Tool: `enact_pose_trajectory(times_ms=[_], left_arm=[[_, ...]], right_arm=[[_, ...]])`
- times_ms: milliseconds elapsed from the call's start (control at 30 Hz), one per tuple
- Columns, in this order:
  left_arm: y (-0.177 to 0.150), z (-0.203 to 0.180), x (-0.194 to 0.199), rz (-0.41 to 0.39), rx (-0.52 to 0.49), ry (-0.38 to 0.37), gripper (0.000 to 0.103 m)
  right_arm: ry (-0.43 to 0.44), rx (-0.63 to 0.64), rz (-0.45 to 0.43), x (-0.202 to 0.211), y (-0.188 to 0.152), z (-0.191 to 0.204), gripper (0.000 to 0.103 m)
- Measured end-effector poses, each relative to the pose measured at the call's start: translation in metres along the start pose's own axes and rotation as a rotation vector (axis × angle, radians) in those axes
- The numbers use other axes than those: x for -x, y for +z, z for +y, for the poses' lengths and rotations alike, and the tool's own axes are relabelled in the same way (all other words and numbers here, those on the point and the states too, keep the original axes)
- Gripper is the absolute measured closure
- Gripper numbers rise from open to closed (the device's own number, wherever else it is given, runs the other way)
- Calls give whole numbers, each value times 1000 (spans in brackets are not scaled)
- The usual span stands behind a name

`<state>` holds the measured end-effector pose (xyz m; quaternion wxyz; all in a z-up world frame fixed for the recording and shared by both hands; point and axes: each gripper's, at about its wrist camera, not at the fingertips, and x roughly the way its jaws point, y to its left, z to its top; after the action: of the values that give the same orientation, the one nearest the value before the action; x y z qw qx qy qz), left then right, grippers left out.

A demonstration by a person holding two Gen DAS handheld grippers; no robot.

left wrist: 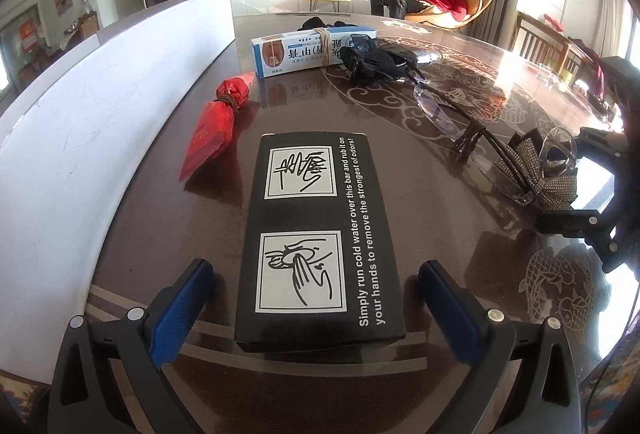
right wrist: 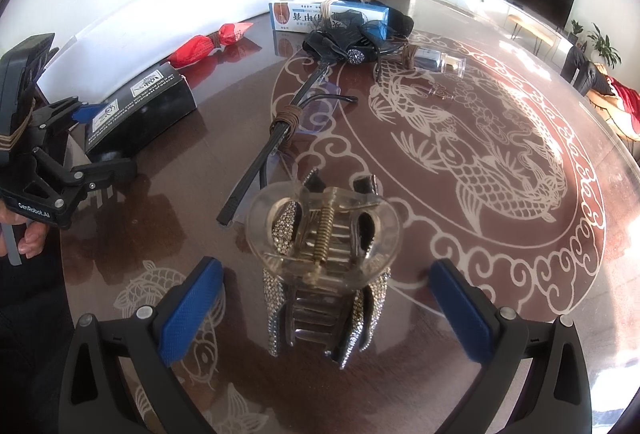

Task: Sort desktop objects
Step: 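Grasp the rhinestone claw clip with the right tool while the left tool holds the box, then carry box and claw clip into the cardboard bin and release both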

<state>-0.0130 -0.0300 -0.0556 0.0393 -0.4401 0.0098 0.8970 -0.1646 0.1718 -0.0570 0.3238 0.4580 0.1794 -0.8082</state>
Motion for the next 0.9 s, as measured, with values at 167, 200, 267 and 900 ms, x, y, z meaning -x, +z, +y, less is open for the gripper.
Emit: enact_pose_trajectory(times_ms=[167, 200, 267, 900], left_arm=[[19, 0, -11, 28, 13, -36, 0], [21, -1, -13, 34, 8, -33, 1], [24, -4, -11, 22, -20, 9, 34], [65, 133, 139, -178, 239, -49, 45]], right_arm=[[26, -39, 29, -1, 15, -10, 18], [23, -44, 42, -2, 16, -12, 30], [11, -43, 45, 2, 16, -12, 47], [88, 23, -182, 92, 123, 70, 48]])
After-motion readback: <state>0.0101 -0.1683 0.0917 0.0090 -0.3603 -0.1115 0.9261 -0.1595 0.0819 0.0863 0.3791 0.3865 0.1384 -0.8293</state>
